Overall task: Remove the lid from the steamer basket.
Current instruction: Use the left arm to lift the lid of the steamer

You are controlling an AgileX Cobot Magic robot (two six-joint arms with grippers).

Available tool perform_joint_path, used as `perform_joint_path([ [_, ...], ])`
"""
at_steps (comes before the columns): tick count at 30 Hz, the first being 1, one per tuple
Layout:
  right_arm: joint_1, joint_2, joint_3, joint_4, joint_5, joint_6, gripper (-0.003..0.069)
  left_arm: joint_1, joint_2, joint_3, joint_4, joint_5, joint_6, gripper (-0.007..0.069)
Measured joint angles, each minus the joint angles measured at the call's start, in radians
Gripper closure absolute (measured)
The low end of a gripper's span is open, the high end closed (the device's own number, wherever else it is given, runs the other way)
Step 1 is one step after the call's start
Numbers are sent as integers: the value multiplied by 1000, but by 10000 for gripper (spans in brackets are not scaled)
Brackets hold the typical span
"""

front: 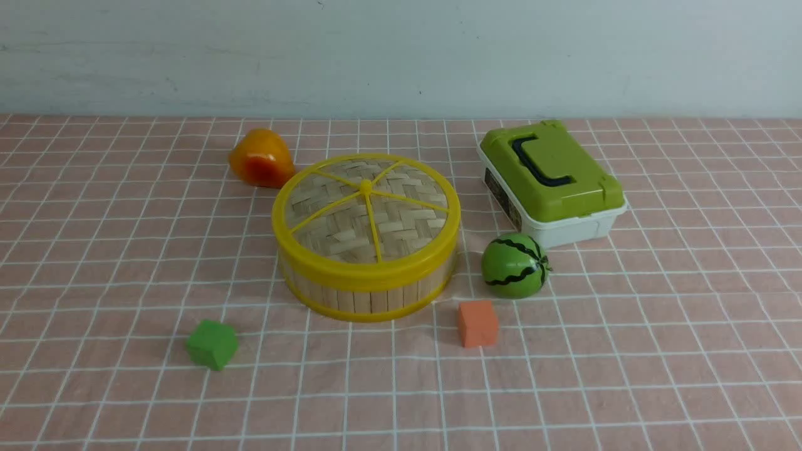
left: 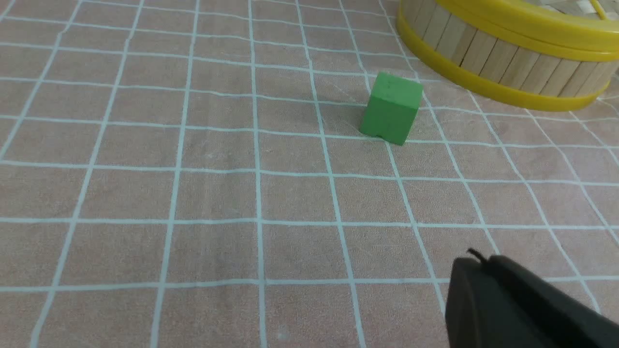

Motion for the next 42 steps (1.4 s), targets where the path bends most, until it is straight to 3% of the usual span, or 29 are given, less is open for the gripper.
perform_joint_path([
  [42, 0, 0, 0, 0, 0, 0, 418, 0, 0, 0, 23, -4, 0, 573],
])
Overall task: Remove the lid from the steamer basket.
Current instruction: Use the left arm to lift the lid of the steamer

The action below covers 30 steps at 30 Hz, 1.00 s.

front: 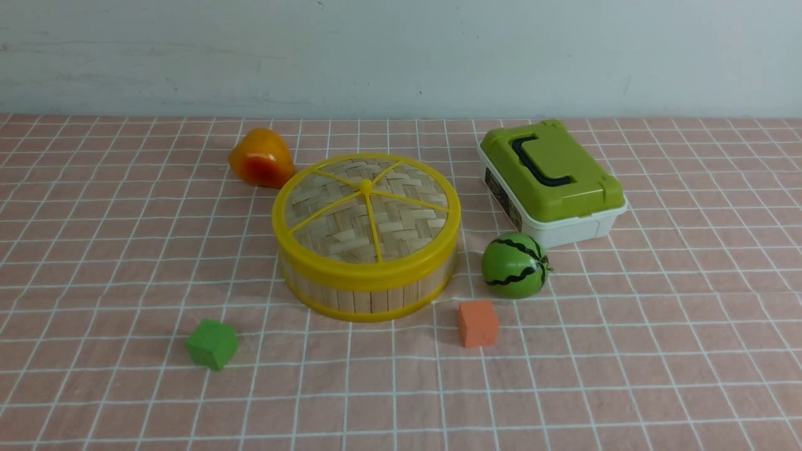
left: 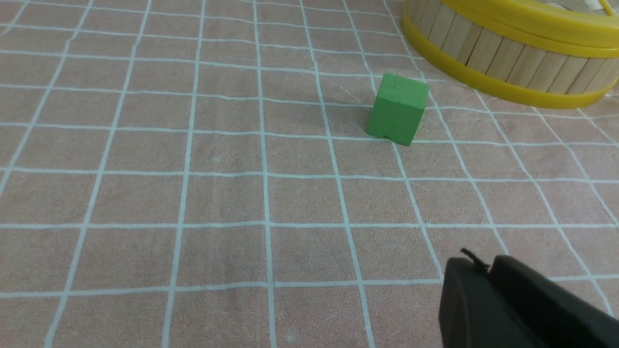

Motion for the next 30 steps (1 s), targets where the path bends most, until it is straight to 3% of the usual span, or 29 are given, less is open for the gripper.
perform_joint_path([
  [7, 0, 0, 0, 0, 0, 0, 418, 0, 0, 0, 45, -214, 0, 566],
  [11, 0, 0, 0, 0, 0, 0, 418, 0, 0, 0, 139, -510, 5, 559],
  [15, 0, 0, 0, 0, 0, 0, 418, 0, 0, 0, 181, -690, 8, 555],
  [19, 0, 0, 0, 0, 0, 0, 418, 0, 0, 0, 192, -939, -102, 552],
  [22, 0, 0, 0, 0, 0, 0, 418, 0, 0, 0, 192, -1019, -221, 549],
  [24, 0, 0, 0, 0, 0, 0, 418, 0, 0, -5, 187, -1023, -306, 550],
  [26, 0, 0, 0, 0, 0, 0, 418, 0, 0, -56, 182, -926, -351, 556],
  [29, 0, 0, 0, 0, 0, 0, 418, 0, 10, -167, 189, -762, -353, 587],
  [30, 0, 0, 0, 0, 0, 0, 418, 0, 55, -274, 199, -632, -311, 636],
])
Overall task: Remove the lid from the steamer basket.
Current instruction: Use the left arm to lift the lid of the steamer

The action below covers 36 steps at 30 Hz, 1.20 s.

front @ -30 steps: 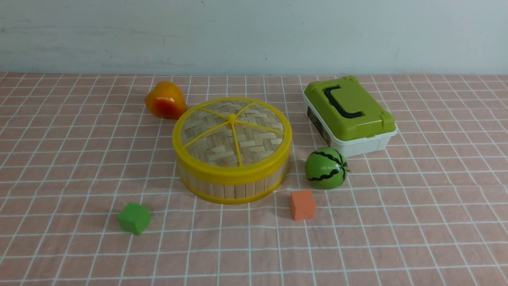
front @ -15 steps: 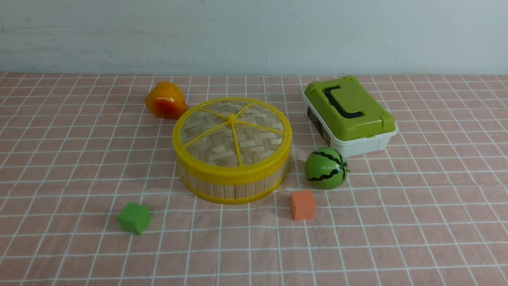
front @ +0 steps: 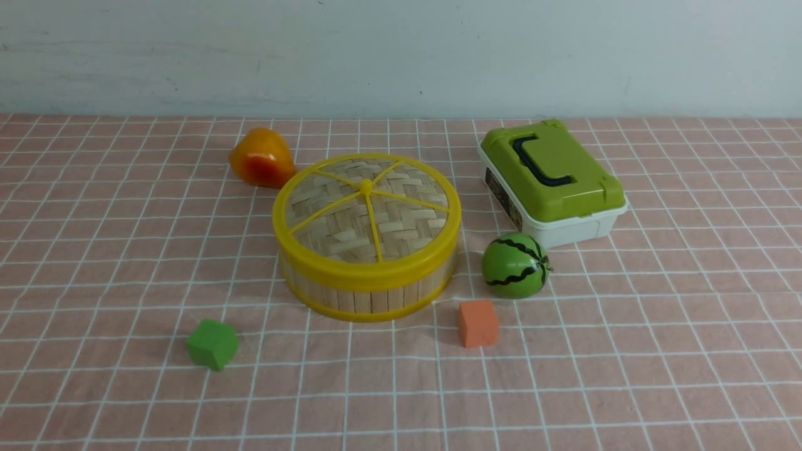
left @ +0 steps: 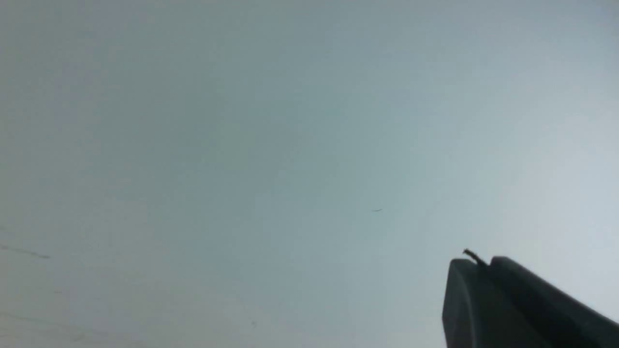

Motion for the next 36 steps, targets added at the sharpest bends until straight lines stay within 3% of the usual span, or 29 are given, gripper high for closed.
perform_joint_path([
  [6, 0, 0, 0, 0, 0, 0, 418, 0, 292, -244, 8, 252, 72, 637],
  [11, 0, 0, 0, 0, 0, 0, 418, 0, 551, -280, 16, 189, 64, 637],
  [16, 0, 0, 0, 0, 0, 0, 418, 0, 788, -360, 27, 168, -29, 637],
  [19, 0, 0, 0, 0, 0, 0, 418, 0, 900, -442, 31, 275, -94, 637],
  [22, 0, 0, 0, 0, 0, 0, 418, -5, 1064, -642, 26, 556, -114, 637],
  [26, 0, 0, 0, 0, 0, 0, 418, -29, 1173, -778, -17, 763, -38, 637],
  [27, 0, 0, 0, 0, 0, 0, 418, -48, 1247, -871, -75, 881, 45, 637],
  [30, 0, 0, 0, 0, 0, 0, 418, -76, 1361, -1000, -196, 1012, 187, 637],
  [32, 0, 0, 0, 0, 0, 0, 418, -96, 1466, -1117, -303, 1084, 282, 637],
  [36, 0, 0, 0, 0, 0, 0, 418, -136, 1597, -1269, -374, 1144, 344, 637],
])
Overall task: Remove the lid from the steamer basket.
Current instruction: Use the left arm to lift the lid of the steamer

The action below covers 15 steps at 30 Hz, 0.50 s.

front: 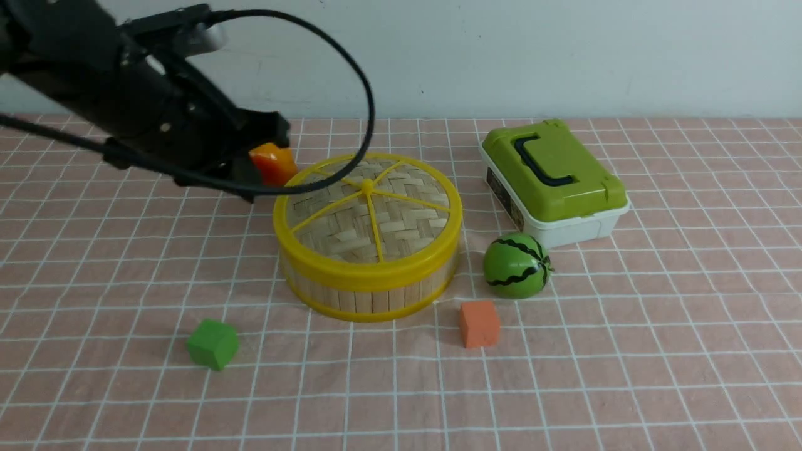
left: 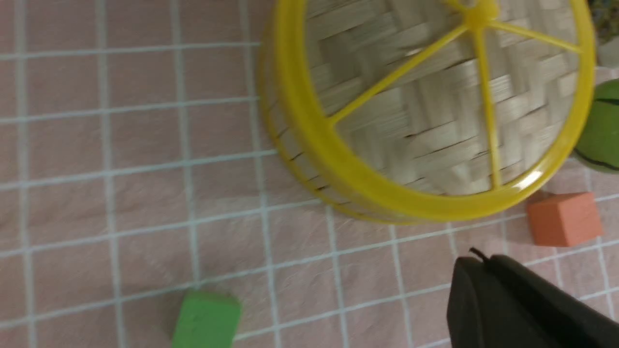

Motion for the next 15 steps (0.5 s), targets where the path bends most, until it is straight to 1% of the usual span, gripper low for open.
perform_joint_path([
  [1, 0, 0, 0, 0, 0, 0, 418, -17, 47, -83, -5, 22, 9, 637],
  [3, 0, 0, 0, 0, 0, 0, 418, -34, 103, -144, -1, 35, 12, 637],
  [5, 0, 0, 0, 0, 0, 0, 418, -76, 230, -306, 46, 76, 12, 637],
  [6, 0, 0, 0, 0, 0, 0, 418, -80, 238, -316, 50, 79, 9, 637],
  [9, 0, 0, 0, 0, 0, 0, 418, -101, 334, -440, 96, 111, -9, 630],
  [11, 0, 0, 0, 0, 0, 0, 418, -110, 408, -535, 119, 117, -15, 593],
  [12, 0, 0, 0, 0, 0, 0, 418, -111, 418, -549, 122, 117, -15, 583],
  [15, 0, 0, 0, 0, 0, 0, 418, -115, 490, -634, 127, 117, -1, 477],
])
